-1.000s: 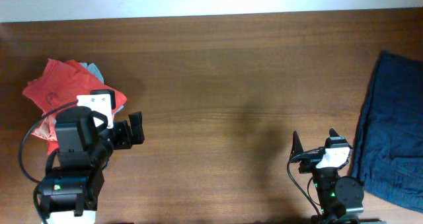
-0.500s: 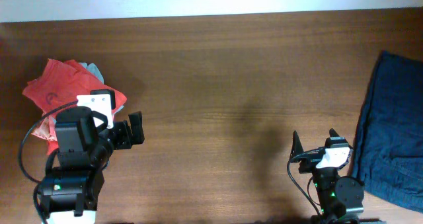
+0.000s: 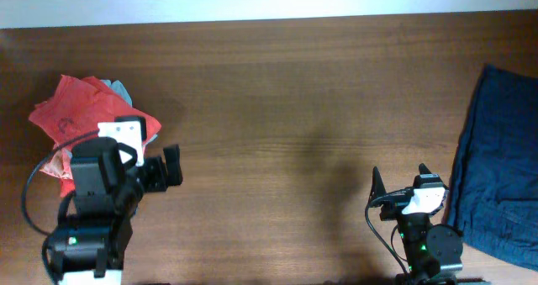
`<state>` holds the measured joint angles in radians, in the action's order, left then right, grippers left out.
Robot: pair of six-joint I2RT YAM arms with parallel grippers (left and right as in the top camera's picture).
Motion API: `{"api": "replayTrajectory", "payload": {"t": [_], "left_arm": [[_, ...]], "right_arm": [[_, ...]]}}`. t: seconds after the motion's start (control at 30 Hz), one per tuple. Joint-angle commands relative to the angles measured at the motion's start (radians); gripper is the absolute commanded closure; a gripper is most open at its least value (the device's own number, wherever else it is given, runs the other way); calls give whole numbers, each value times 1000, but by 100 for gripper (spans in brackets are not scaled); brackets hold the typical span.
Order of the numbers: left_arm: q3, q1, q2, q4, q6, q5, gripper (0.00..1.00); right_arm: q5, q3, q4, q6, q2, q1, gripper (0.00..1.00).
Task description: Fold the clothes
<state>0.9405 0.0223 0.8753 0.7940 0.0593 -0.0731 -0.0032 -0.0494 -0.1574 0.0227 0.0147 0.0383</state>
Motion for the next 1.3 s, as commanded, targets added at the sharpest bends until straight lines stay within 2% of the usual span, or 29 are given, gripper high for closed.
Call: {"api": "replayTrajectory", "payload": {"t": [0.0, 0.23, 0.4, 0.6, 0.77, 1.0, 1.27], "left_arm": [[-30, -14, -123, 52, -30, 44, 1], [-275, -31, -478, 16, -29, 43, 1], [-480, -31, -678, -137, -29, 44, 1], [-723, -31, -809, -450, -30, 44, 1], [-935, -35, -869, -813, -29, 43, 1], [-925, -67, -871, -699, -30, 53, 0], [-925, -64, -869, -703, -30, 53, 1]], "right_arm": [[15, 6, -3, 0, -11, 9, 1], [15, 6, -3, 0, -11, 9, 1], [15, 6, -3, 0, -11, 9, 1], [15, 6, -3, 0, -11, 9, 1], [15, 6, -3, 0, -11, 9, 1], [16, 6, -3, 0, -11, 9, 1], [15, 6, -3, 0, -11, 9, 1]]}}
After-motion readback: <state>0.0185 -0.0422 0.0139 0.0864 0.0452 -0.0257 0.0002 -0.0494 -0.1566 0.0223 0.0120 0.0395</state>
